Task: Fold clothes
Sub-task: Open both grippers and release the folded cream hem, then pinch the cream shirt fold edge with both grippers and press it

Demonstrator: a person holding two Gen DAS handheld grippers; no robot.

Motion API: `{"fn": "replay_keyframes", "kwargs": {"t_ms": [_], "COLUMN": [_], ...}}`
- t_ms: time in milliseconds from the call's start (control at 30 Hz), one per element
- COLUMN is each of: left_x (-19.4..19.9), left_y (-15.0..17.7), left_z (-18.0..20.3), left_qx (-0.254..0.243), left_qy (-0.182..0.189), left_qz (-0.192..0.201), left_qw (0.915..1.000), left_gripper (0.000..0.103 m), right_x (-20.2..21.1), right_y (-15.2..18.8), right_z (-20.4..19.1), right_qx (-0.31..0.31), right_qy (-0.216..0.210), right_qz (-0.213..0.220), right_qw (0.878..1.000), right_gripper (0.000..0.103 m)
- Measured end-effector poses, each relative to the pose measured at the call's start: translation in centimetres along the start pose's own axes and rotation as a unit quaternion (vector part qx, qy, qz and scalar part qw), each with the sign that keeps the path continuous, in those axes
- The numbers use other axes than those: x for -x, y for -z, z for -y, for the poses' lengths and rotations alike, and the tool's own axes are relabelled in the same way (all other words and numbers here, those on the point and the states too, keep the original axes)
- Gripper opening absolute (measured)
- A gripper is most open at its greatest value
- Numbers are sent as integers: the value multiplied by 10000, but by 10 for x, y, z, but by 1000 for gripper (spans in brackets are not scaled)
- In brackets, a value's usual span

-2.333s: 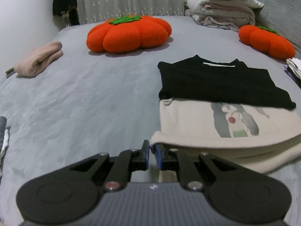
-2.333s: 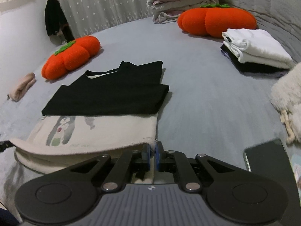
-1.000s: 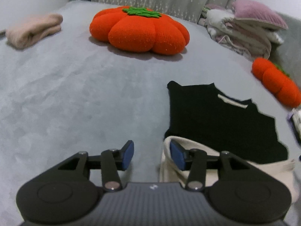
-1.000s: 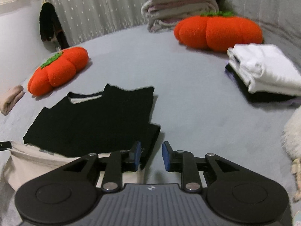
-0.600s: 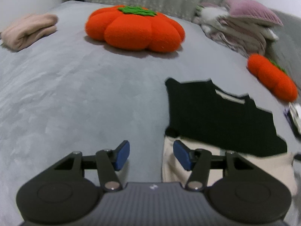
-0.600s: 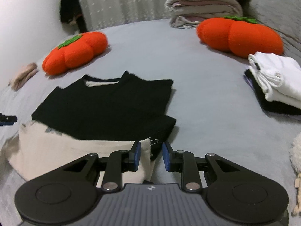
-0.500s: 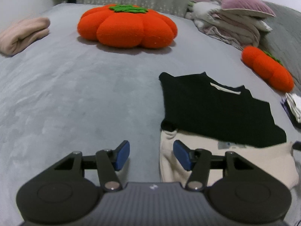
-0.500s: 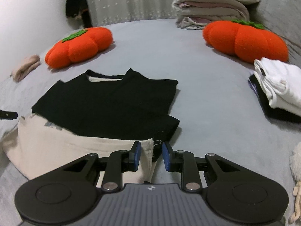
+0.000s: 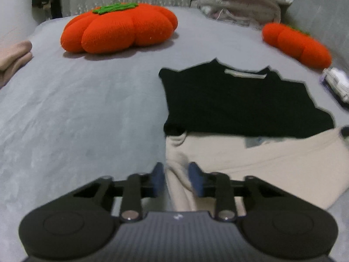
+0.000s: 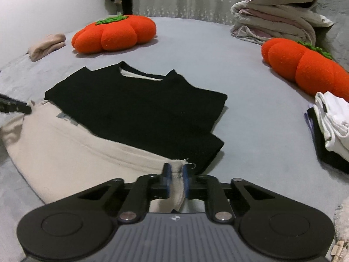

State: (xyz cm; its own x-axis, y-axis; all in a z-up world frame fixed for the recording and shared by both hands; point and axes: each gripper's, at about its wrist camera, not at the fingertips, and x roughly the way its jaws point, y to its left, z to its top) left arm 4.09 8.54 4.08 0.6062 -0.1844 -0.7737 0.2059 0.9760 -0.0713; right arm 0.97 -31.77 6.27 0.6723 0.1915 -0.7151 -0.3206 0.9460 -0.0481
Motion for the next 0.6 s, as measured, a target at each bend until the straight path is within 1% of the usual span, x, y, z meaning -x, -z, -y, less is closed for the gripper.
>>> {"fn": "replay_keyframes", "kwargs": {"t_ms": [33,100,167,267,533,600], "left_x": [-2,3,7,14,24,25], "left_y": [0,-2,-3,-5,-9,-10], "left_z": [3,5,7,5,-2,-2], "left_qx": [-39,-33,-32,-16,144,161], "left_qy": [-74,-128,-183,-238,-154,-140], "left_qz": [-3,120,240,390,628,682], "left_qw": [10000,9998,9995,9990,9978,9974], "left_gripper": [18,13,12,11,11,11], "right_x": [1,4,6,6,17,16], "right_y": [0,-1,-2,-4,-8,-9], "right_z": [0,2,5,14,19,20], "right_qx": [-18,-115,-251,-555,-808,-836], "right_qy": [18,68,124,157,145,174], "right_qz": [38,102,132,103,461,448], "right_qw": [10000,9999,9995,9983,9956,9953], "right_gripper": [9,8,8,7,7,7]}}
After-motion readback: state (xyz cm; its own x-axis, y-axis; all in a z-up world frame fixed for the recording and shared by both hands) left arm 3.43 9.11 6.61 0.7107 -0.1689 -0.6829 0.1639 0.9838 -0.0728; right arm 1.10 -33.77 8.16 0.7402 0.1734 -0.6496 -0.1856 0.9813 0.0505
